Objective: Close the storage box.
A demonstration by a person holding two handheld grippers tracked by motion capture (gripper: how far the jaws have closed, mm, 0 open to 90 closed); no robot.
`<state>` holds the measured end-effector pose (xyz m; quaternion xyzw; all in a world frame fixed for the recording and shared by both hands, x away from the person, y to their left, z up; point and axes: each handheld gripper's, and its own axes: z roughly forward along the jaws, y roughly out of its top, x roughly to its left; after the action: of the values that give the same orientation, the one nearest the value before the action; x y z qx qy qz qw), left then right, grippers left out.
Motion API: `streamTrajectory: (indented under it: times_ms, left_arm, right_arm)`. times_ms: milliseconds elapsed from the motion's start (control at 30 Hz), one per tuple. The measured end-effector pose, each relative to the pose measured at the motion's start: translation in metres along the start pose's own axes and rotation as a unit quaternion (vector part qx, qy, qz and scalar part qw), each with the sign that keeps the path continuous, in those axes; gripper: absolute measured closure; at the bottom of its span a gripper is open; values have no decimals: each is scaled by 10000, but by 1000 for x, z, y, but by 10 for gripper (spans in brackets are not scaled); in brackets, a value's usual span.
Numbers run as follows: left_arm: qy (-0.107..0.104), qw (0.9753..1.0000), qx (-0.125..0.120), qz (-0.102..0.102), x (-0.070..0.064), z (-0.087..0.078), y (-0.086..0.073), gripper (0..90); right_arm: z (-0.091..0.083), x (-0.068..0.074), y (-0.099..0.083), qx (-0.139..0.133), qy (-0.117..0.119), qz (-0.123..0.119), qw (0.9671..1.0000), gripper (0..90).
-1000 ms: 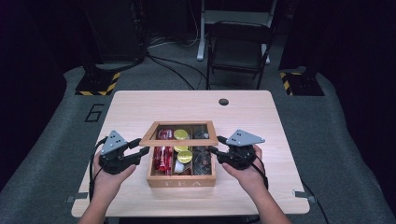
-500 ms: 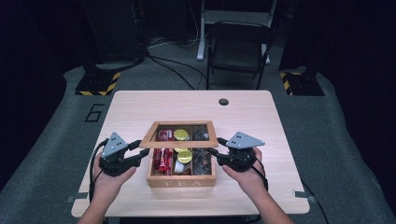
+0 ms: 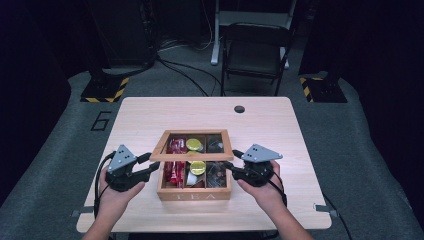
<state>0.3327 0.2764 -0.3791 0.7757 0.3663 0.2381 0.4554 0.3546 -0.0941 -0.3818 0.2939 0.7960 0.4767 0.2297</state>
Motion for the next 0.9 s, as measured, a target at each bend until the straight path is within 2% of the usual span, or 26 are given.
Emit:
streamTrajectory:
  times_ms: [367,500,667,900]
  left_arm:
    - [-4,9999,29,117,-2,0,-6,556]
    - [4,9999,37,116,-3,0,-8,556]
    - [-4,9999,26,105,-5,-1,-10,558]
    - [1,9999,4,114,-6,-2,-14,563]
  right_arm:
    - [-1,3,-6,26,18,-28,10000,532]
    - [0,3,-7,15,29,-68,10000,533]
    - [-1,6,-10,21,53,31,10000,533]
    - [-1,7,-14,9,8,-45,10000,533]
